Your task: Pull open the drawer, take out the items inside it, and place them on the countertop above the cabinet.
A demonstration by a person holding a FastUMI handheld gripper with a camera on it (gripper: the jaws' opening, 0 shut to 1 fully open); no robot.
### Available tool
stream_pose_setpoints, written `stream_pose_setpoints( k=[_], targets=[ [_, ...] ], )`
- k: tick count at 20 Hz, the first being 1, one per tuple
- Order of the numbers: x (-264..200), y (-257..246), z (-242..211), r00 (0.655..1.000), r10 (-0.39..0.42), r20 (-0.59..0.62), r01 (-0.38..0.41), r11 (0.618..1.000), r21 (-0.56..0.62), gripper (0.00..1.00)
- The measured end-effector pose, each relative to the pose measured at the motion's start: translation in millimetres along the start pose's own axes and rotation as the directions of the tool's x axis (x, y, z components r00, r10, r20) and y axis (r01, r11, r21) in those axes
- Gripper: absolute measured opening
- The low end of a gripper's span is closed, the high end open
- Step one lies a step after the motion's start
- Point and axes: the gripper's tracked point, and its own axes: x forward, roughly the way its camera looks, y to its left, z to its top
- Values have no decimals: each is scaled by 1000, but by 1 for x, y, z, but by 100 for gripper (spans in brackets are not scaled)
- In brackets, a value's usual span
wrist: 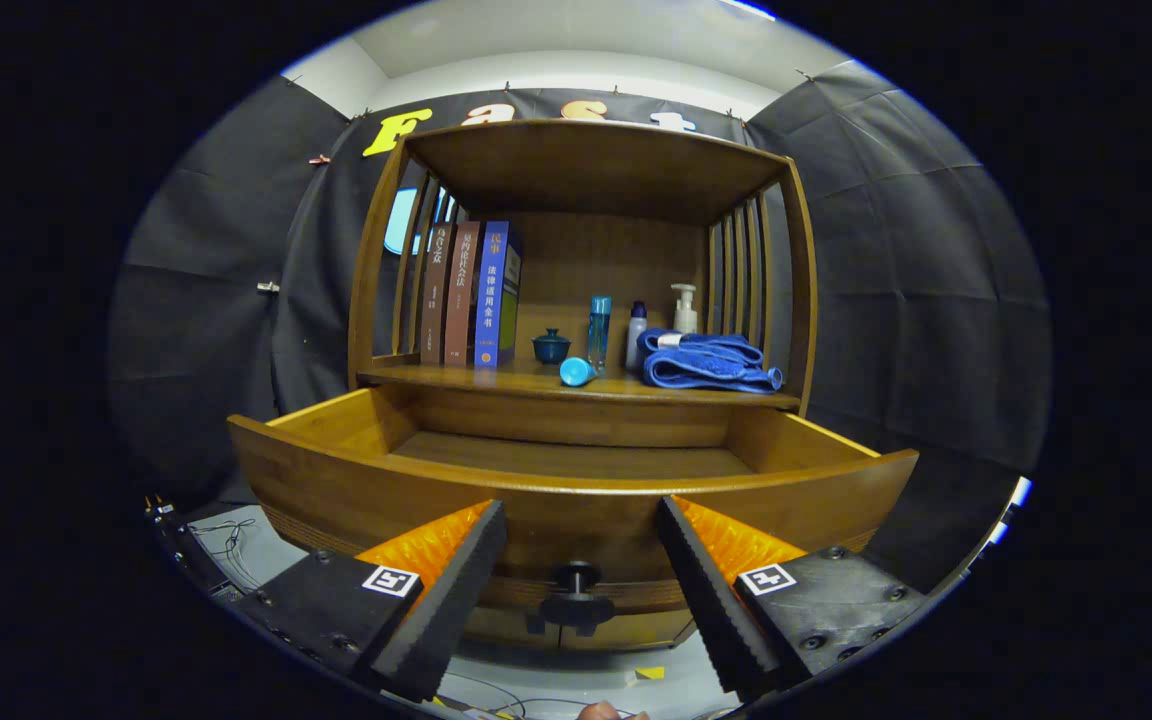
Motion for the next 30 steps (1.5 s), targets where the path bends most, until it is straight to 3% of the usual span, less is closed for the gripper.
stream_pose_setpoints(
  k=[24,30],
  targets=[
    [121,8,11,999,-28,-35,29,999,31,100],
    [145,10,9,998,-31,-61,36,996,85,100]
  ],
)
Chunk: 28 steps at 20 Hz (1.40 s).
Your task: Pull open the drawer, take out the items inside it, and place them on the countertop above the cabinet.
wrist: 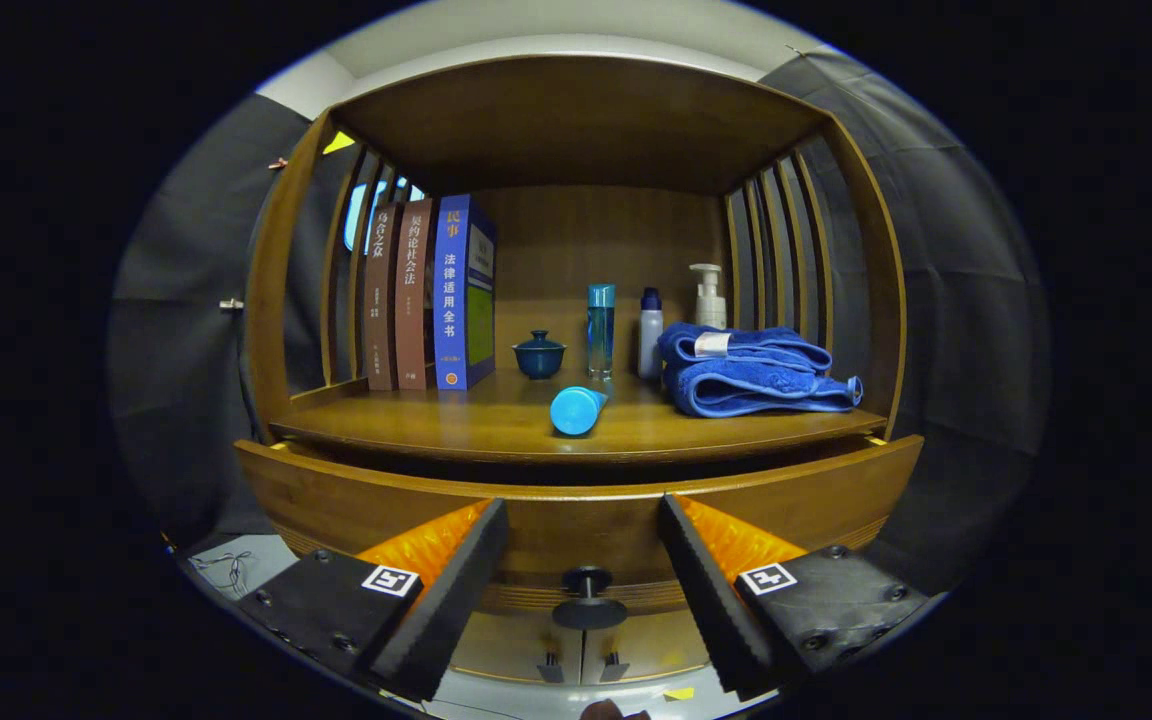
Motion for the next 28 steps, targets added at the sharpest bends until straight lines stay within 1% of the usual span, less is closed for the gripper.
stream_pose_setpoints(
  k=[7,10,12,15,19,24,28],
  targets=[
    [26,4,4,1000,-4,-18,4,1000,-10,100],
    [28,5,7,1000,1,7,-1,999,-41,99],
    [25,3,8,1000,-10,14,11,998,-62,100],
    [17,9,16,1000,6,11,-5,998,-61,100],
    [-3,13,58,997,13,79,-12,1000,-17,100],
    [-35,20,116,989,49,139,-45,998,-35,100],
    [-64,13,163,981,35,191,-28,999,-39,100]
  ],
)
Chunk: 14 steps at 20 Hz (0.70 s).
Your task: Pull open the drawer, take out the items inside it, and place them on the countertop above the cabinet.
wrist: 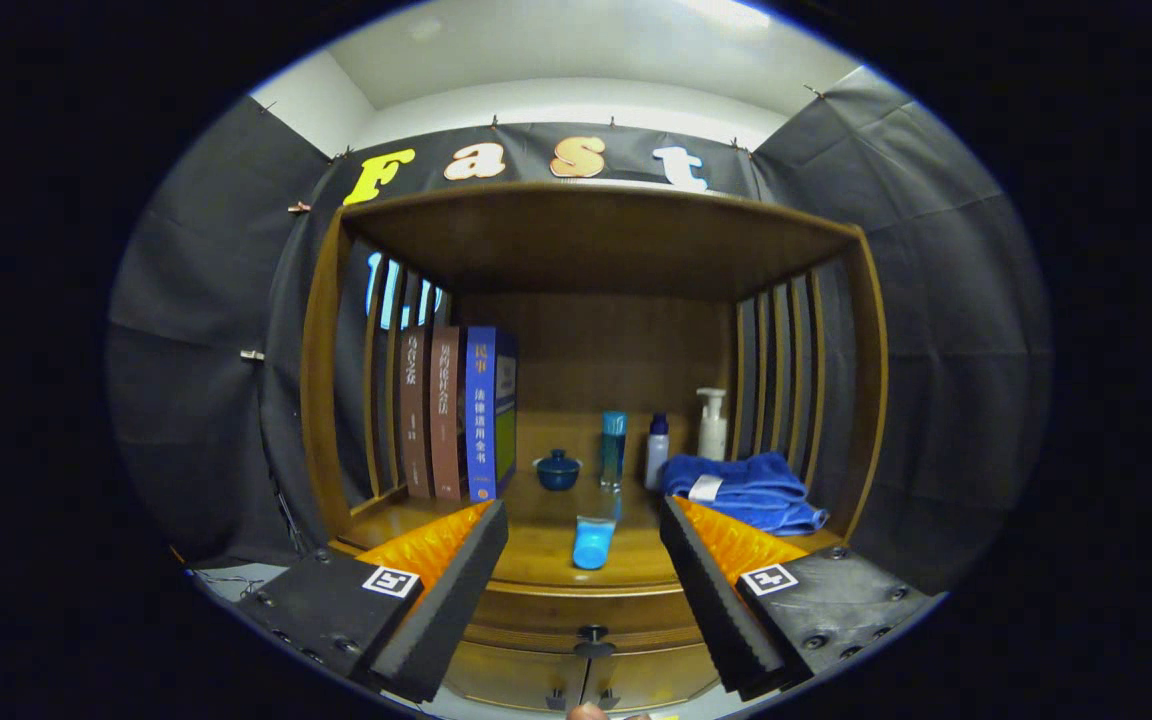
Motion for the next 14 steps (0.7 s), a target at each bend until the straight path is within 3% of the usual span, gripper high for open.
stream_pose_setpoints(
  k=[14],
  targets=[
    [-68,0,143,997,55,56,-59,995,76,100]
  ],
)
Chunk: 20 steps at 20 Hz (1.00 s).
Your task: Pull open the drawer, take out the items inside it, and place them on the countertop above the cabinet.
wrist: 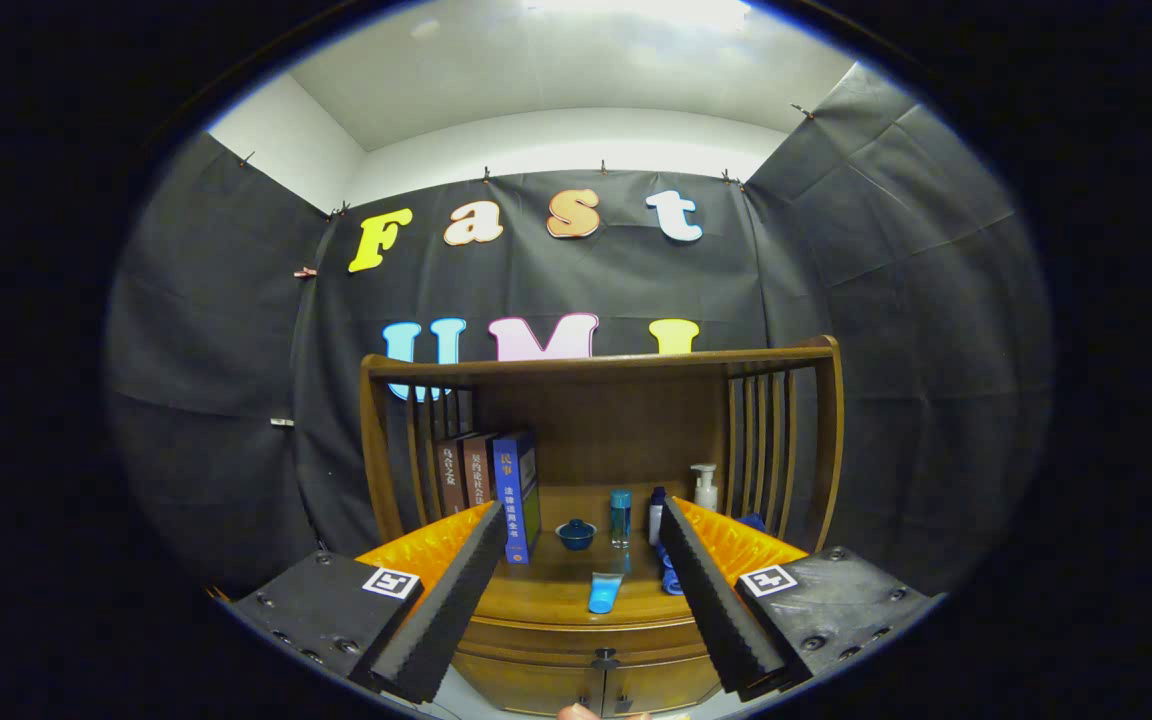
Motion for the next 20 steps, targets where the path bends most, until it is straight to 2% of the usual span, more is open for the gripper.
stream_pose_setpoints(
  k=[7,20],
  targets=[
    [-18,5,32,999,14,38,-13,1000,-26,100],
    [-18,13,30,999,16,45,-15,1000,-23,100]
  ],
)
